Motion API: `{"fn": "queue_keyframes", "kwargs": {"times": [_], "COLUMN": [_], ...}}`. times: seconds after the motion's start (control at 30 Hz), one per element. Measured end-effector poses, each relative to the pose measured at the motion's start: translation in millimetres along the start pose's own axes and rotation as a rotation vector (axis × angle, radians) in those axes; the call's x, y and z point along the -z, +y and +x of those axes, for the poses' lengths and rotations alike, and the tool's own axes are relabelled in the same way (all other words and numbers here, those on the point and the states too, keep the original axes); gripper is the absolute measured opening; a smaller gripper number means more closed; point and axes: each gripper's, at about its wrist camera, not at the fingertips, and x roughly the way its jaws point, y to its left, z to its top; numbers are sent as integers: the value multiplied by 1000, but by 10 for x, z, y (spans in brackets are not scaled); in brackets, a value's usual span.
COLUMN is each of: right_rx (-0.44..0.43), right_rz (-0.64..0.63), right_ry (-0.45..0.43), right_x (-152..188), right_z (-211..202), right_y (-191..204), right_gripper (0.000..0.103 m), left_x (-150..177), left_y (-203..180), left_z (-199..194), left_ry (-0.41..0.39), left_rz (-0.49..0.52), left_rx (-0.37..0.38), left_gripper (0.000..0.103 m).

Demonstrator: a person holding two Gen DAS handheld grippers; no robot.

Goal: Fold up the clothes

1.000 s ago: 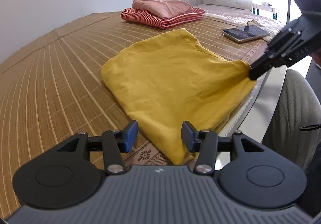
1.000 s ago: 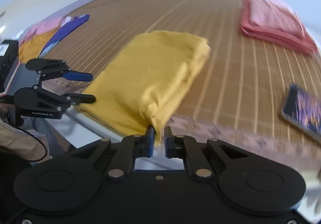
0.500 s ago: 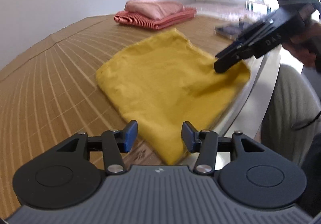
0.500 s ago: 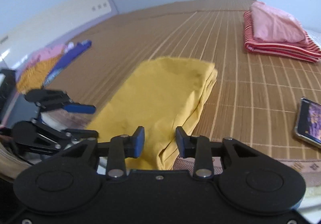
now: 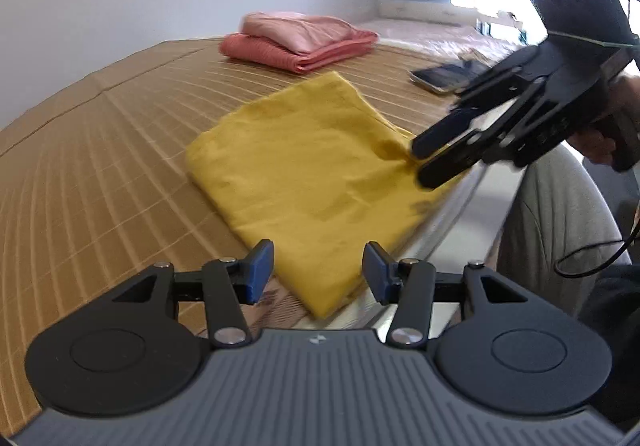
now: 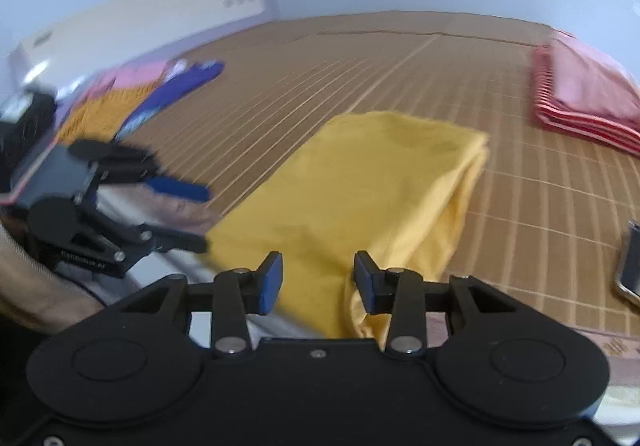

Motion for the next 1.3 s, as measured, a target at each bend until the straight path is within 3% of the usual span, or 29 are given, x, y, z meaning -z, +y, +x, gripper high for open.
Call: {"fn": "queue_keyframes", "kwargs": {"times": [0.2,0.27,0.33,0.5,0.6,0.77,0.87,0.97,1.1,1.2,1.3], "right_rx": [82,193,231,126,10,57,89,169,117,47,34], "right_rz": [-19,-2,45,23,-4,-21,-7,53,28,-104,-268], "right_ry": [43,56,34,-105,-104,13,-1,-23,-94,-82,26], "right_x": [72,89,95,-19,-75,-12,76,105,80,35,63], "right_z": [-31,-143,-273,-385,-138,240,61,-149,-339,-199,71], "right_y": [-91,-193,-297,-94,71,12,-95,-188,-73,251,568], "right_gripper": [41,45,46,47,47,47,47,52,52,55,54], "left_x": [135,168,165,23,-42,35,161,182,27,-70,-67], "left_y": [102,165,211,206,143,125,256,336,216,45,-128], "left_z": [-12,-60,-100,-84,-37,-51,-105,-175,-163,-73,6], "left_ry": [53,63,55,-10,-20,47,92,80,6,12,53], "left_rz": [-31,-44,-55,-76,-71,-30,-63,-94,-40,54,163], "left_rx": [-8,-18,-20,16,55,63,7,-4,36,75,74], "left_gripper": [59,60,60,60,60,60,60,60,60,62,62]}}
